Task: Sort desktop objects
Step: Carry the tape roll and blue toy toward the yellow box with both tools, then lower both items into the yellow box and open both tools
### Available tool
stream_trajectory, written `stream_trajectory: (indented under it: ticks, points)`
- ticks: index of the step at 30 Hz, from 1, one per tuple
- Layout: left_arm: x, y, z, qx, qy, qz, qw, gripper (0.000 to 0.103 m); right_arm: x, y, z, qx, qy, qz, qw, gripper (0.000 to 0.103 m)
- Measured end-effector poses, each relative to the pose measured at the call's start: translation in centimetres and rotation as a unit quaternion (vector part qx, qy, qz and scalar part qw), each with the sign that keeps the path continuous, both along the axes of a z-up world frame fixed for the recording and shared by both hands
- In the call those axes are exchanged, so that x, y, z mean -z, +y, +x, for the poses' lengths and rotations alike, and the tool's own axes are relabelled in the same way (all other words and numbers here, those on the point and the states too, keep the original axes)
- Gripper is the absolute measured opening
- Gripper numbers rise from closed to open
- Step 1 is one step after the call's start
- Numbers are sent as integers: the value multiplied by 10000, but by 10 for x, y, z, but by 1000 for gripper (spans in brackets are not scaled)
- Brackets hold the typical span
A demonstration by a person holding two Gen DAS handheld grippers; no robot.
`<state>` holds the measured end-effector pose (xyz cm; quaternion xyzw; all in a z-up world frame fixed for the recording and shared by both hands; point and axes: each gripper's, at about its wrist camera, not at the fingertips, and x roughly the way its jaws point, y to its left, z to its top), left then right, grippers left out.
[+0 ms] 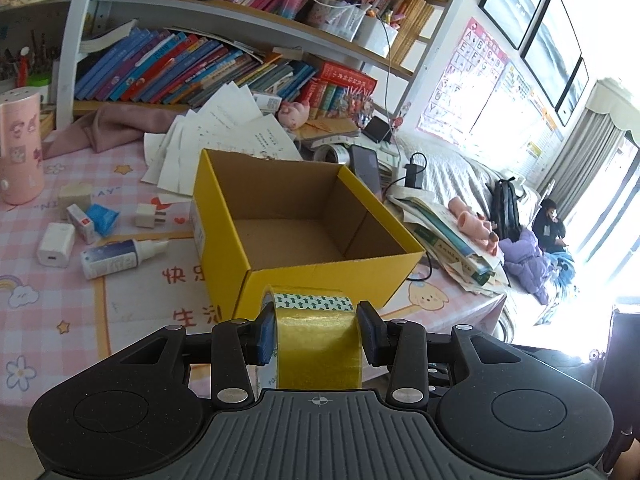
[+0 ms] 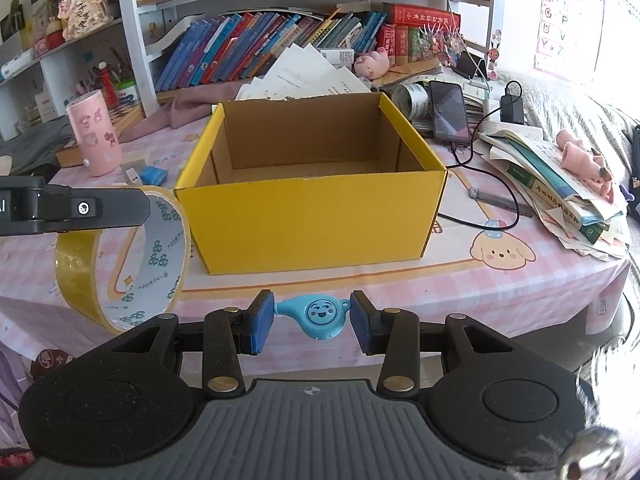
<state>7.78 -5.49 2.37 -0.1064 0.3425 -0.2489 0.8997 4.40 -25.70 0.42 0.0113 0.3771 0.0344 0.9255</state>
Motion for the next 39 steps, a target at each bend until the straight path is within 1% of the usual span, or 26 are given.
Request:
stream_trajectory:
  ticks: [4, 11, 17, 23, 26, 29, 33, 36, 39]
  points:
    - [-1, -8, 10, 63, -96, 40, 9999, 40, 0, -5, 11, -12, -43, -24, 10000, 39]
    - [-7, -22, 27, 149, -323, 116, 9993, 40, -10, -13, 32, -120, -306, -72, 9994, 39]
    - [-11, -33, 50, 150, -417, 113, 9990, 40, -17, -23, 60, -200, -501, -83, 9985, 39]
    - [-20, -45, 71, -16, -588, 139, 9982, 37, -28, -34, 92, -395, -781, -98, 9961, 39]
    - [-22, -48, 81, -169, -590, 147, 9980, 37, -29, -38, 111, -598, -778, -79, 9951, 39]
    - [-20, -50, 95, -351, -528, 158, 9979, 37, -26, -39, 130, -809, -739, -69, 9940, 39]
    - [-8, -56, 119, -561, -229, 304, 9977, 37, -18, -42, 158, -1048, -564, -5, 9929, 39]
    - [5, -61, 134, -612, 45, 478, 9970, 37, -9, -42, 174, -1233, -341, 22, 9918, 39]
    - [20, -64, 148, -649, 354, 651, 9951, 37, 5, -39, 190, -1420, 1, 21, 9899, 39]
